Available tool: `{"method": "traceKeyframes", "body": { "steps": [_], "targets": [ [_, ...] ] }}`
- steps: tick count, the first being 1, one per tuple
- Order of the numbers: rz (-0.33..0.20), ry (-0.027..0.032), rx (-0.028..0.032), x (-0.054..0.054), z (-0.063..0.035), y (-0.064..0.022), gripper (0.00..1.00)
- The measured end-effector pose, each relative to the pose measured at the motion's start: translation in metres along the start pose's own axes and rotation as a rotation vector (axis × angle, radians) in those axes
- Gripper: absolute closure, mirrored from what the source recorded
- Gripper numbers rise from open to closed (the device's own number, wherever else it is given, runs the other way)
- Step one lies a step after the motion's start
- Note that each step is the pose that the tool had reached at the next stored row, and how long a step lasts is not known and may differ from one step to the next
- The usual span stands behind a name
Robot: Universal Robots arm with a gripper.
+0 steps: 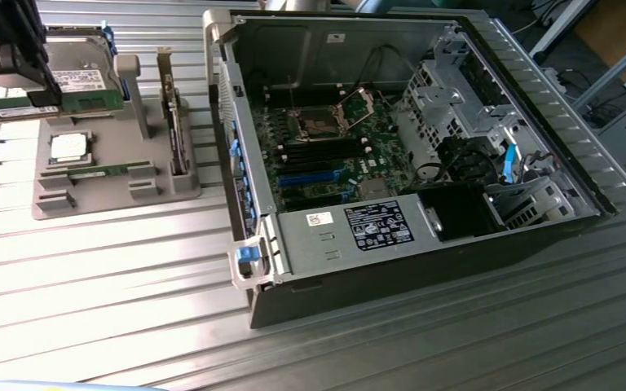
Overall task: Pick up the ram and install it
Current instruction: 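Pick up the ram and move it above insertion slot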
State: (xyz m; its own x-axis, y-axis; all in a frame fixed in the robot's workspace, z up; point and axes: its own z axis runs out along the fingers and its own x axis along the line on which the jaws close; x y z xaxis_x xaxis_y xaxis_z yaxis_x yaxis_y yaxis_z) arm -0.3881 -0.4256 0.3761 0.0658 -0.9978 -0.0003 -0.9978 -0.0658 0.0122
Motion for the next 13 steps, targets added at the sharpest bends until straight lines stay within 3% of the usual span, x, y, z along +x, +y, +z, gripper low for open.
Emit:
{"method": "traceKeyframes", "body": {
  "steps": [5, 13],
  "targets": [
    [0.0, 0.0, 0.0, 0.0, -0.0184, 0.0002, 0.87],
    [0.001, -0.0001, 0.0001, 0.0, -0.0363, 0.0004, 0.87]
  ]
}}
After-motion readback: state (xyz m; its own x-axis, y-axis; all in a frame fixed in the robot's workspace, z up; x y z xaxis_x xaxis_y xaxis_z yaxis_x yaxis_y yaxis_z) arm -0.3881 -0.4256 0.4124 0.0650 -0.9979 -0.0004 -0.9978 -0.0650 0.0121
